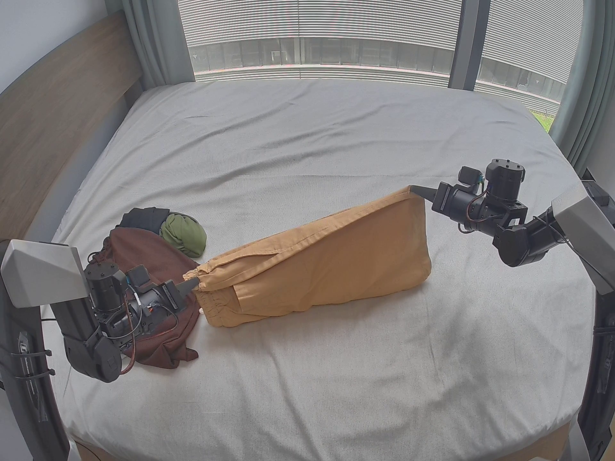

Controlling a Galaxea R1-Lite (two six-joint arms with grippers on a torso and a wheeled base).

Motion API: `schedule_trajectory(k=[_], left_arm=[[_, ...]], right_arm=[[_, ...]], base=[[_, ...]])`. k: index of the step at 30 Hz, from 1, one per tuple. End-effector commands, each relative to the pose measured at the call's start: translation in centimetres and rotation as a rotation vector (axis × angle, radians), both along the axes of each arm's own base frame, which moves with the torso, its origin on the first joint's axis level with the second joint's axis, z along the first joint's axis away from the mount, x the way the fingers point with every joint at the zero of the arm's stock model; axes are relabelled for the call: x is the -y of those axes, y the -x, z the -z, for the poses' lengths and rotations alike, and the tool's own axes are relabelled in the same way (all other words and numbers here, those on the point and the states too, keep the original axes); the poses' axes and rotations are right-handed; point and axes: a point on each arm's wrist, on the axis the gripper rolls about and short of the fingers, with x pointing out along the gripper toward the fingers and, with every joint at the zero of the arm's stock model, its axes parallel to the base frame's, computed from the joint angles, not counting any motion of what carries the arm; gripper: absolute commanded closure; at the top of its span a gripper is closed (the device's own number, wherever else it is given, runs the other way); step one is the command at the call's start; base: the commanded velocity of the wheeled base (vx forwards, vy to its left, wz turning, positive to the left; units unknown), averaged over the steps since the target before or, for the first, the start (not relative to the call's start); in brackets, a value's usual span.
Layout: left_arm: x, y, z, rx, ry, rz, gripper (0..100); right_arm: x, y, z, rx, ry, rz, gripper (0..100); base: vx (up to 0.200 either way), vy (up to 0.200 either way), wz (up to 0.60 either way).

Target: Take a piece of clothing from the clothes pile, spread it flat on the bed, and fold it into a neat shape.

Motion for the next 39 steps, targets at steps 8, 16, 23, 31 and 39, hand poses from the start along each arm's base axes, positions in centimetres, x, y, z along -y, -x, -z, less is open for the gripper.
schedule_trajectory(k=[8, 16, 23, 31, 39], left_arm=[[0.0, -1.3, 1.0, 0.005, -0.006, -0.043, 100], [0.0, -1.8, 1.4, 0.002, 0.000, -0.054, 100], [-0.2, -2.5, 1.9, 0.007, -0.005, -0.082, 100], [-0.2, -2.6, 2.0, 0.007, -0.004, -0.084, 100], [-0.2, -2.8, 2.2, 0.008, -0.004, -0.083, 100]], right_arm=[[-1.0, -2.3, 2.0, 0.017, 0.001, 0.044, 100], [-1.4, -3.3, 3.4, 0.012, 0.002, 0.042, 100], [-1.4, -3.9, 4.0, 0.017, 0.001, 0.045, 100], [-1.4, -4.3, 4.9, 0.024, 0.001, 0.047, 100], [-1.5, -4.8, 5.3, 0.035, 0.001, 0.068, 100]], base=[[0.000, 0.000, 0.00], [0.000, 0.000, 0.00], [0.000, 0.000, 0.00], [0.000, 0.000, 0.00], [0.000, 0.000, 0.00]])
